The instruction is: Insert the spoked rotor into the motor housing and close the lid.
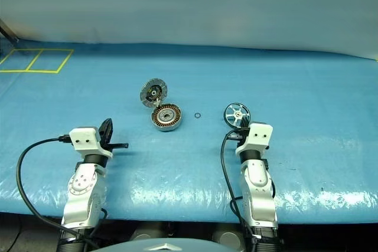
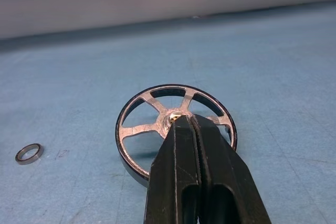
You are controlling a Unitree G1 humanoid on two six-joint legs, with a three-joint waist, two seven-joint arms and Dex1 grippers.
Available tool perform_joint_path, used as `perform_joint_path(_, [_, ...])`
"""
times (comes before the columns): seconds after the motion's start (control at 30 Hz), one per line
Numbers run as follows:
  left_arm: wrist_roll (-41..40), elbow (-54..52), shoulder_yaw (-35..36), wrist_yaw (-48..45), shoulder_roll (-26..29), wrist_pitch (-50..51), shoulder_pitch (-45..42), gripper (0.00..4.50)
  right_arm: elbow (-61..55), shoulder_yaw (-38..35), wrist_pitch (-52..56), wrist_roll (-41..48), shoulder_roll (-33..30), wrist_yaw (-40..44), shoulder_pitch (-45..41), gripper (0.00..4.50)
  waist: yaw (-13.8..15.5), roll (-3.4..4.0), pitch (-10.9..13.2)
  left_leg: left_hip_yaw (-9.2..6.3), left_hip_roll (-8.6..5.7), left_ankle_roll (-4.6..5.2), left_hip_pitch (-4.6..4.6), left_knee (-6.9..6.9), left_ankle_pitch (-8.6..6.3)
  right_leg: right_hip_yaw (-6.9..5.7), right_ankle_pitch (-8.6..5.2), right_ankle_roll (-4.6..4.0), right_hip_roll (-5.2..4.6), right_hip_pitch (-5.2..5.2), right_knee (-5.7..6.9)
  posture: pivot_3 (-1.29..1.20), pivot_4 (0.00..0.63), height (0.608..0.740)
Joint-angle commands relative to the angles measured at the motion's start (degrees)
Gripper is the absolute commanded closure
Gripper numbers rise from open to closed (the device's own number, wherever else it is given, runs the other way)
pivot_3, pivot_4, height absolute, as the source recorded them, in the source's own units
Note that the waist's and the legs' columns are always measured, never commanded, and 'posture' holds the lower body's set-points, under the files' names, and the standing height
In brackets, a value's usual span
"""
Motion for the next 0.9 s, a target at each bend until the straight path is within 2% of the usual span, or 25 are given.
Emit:
perform_joint_path(0.03, [0.5, -2.18, 0.47, 0.37, 1.07, 1.24, -1.02, 4.5, -3.5, -0.89, 1.06, 0.84, -0.18, -0.71, -1.51, 4.46, 0.0, 0.0, 0.0, 0.0, 0.0, 0.0, 0.0, 0.0, 0.0, 0.0, 0.0, 0.0, 0.0, 0.0, 0.0, 0.0, 0.15, 0.74])
perform_joint_path(0.17, [0.83, -4.33, 1.35, 1.9, 1.86, 4.8, -1.57, 4.5, -5.77, -2.44, 5.26, 1.9, -0.38, -1.94, -2.26, 4.46, 0.0, 0.0, 0.0, 0.0, 0.0, 0.02, -0.02, 0.0, -0.01, 0.0, 0.01, 0.02, 0.01, -0.02, -0.01, 0.0, 0.15, 0.74])
perform_joint_path(0.23, [-2.41, -7.22, 1.8, 0.16, 2.72, 9.0, -1.51, 4.5, -8.85, -3.04, 10.35, 4.28, -1.56, -0.65, -2.59, 4.46, 0.01, -0.01, 0.01, 0.01, 0.0, 0.03, -0.02, -0.01, -0.02, 0.0, 0.01, 0.02, 0.01, -0.02, -0.02, 0.0, 0.15, 0.74])
perform_joint_path(0.27, [-5.15, -9.05, 1.94, -1.75, 3.31, 11.47, -1.36, 4.5, -10.94, -2.99, 13.88, 6.9, -2.83, 1.63, -2.59, 4.46, 0.0, -0.02, 0.01, 0.01, 0.0, 0.03, -0.06, 0.0, -0.02, 0.01, 0.01, 0.02, 0.01, -0.04, -0.03, 0.0, 0.15, 0.74])
perform_joint_path(0.33, [-9.4, -13.08, 1.22, -6.21, 5.7, 16.6, -0.8, 4.14, -15.56, -2.08, 19.58, 15.11, -6.32, 9.55, -2.44, 4.5, -0.1, -0.03, 0.03, 0.03, 0.0, 0.06, -0.08, 0.03, -0.03, 0.02, 0.02, 0.03, 0.01, -0.05, -0.05, 0.0, 0.15, 0.74])
perform_joint_path(0.43, [-10.92, -18.58, -2.52, -13.68, 12.43, 22.82, 0.61, 3.24, -20.82, 1.54, 28.38, 18.39, -13.78, 15.61, -3.4, 3.89, -0.38, -0.02, 0.04, 0.08, 0.06, 0.11, -0.08, 0.03, -0.07, 0.03, -0.01, -0.02, 0.03, -0.03, -0.08, 0.0, 0.15, 0.74])
perform_joint_path(0.53, [-10.37, -21.77, -6.13, -18.44, 18.76, 27.73, 0.76, 2.21, -23.18, 6.08, 35.11, 17.27, -20.58, 18.22, -6.12, 2.92, -0.38, -0.01, 0.05, 0.21, 0.09, 0.14, -0.05, 0.02, -0.09, 0.06, -0.16, -0.28, 0.04, -0.04, -0.09, 0.0, 0.15, 0.74])
perform_joint_path(0.73, [-9.41, -23.49, -9.9, -22.44, 23.38, 31.93, 0.2, 0.17, -22.53, 14.97, 41.21, 15.67, -27.38, 23.86, -12.26, 0.91, -0.16, -0.09, 0.1, 0.46, 0.11, 0.2, -0.06, 0.02, -0.12, 0.13, -0.14, -0.26, 0.03, -0.05, -0.15, 0.0, 0.15, 0.74])
perform_joint_path(0.77, [-9.03, -23.43, -10.51, -22.88, 23.78, 32.24, 0.3, 0.0, -21.8, 16.69, 41.72, 14.82, -28.28, 24.74, -13.55, 0.52, -0.15, -0.11, 0.11, 0.48, 0.11, 0.23, -0.07, 0.02, -0.14, 0.17, -0.14, -0.25, 0.02, -0.06, -0.17, 0.0, 0.15, 0.74])
perform_joint_path(0.83, [-9.09, -23.19, -11.09, -23.4, 23.71, 32.47, 0.48, 0.0, -19.69, 20.33, 42.13, 12.27, -29.92, 26.29, -16.7, 0.01, -0.18, -0.13, 0.13, 0.51, 0.11, 0.28, -0.07, 0.02, -0.18, 0.22, -0.12, -0.21, 0.0, -0.08, -0.22, 0.0, 0.15, 0.74])
perform_joint_path(0.9, [-9.46, -23.13, -11.06, -23.52, 23.13, 32.45, 0.63, 0.0, -16.49, 22.81, 41.65, 9.95, -30.1, 27.01, -20.2, 0.01, -0.15, -0.2, 0.16, 0.6, 0.1, 0.34, -0.07, 0.03, -0.21, 0.3, -0.07, -0.13, -0.03, -0.09, -0.27, 0.0, 0.15, 0.74])
